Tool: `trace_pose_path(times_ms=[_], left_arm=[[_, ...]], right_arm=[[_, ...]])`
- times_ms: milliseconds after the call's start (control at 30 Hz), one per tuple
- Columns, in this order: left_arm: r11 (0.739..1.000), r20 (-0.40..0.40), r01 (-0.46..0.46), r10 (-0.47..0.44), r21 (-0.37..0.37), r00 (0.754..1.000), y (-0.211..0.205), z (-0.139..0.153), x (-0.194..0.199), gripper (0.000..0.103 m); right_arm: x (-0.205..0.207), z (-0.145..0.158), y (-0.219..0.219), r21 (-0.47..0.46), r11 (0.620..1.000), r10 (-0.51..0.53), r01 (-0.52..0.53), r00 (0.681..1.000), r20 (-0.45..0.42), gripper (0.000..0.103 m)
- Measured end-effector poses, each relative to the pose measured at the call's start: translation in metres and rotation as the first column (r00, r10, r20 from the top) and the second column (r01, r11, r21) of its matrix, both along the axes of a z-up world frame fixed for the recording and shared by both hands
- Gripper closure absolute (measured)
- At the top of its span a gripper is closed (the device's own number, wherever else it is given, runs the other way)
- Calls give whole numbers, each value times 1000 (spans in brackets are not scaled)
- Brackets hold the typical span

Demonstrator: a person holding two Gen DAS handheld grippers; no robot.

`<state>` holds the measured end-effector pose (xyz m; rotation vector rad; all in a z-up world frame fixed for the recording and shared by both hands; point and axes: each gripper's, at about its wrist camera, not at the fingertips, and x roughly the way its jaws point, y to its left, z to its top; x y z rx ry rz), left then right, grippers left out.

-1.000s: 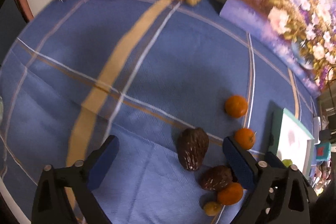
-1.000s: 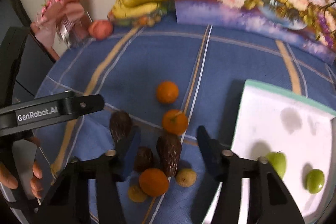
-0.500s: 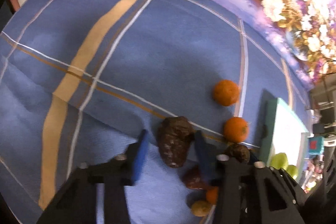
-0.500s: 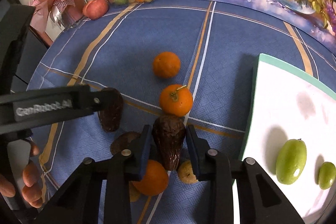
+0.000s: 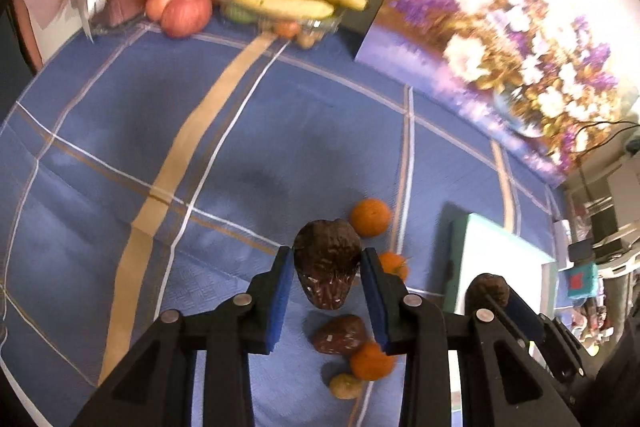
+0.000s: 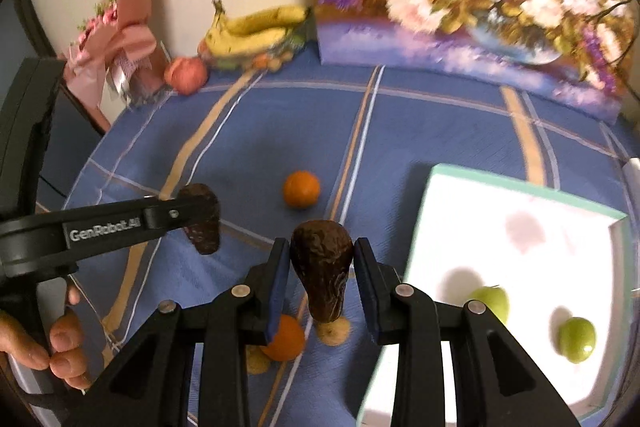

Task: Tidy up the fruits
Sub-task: 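Grasp a brown date with right tool while left tool grasps another date, then carry both dates to the tray while right tool releases its date inside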

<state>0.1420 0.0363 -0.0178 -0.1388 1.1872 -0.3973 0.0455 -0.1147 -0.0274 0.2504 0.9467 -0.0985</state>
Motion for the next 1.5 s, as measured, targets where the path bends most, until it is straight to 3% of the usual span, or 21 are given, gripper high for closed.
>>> trace_pose_path(times_ms=[400, 1200, 1500], left_arm=[[996, 119, 91, -88, -19, 989, -32, 48, -35, 66], [956, 110, 294, -294, 14, 950, -115, 51, -88, 66], [946, 102, 322, -325, 41, 940, -131, 45, -100, 66]], right_arm=[[-41, 34, -48, -24, 984, -174, 175, 984, 47, 69], [-98, 60, -121, -12, 936, -349, 350, 934, 72, 69], [-118, 72, -134, -24, 926, -374, 378, 922, 97, 69]])
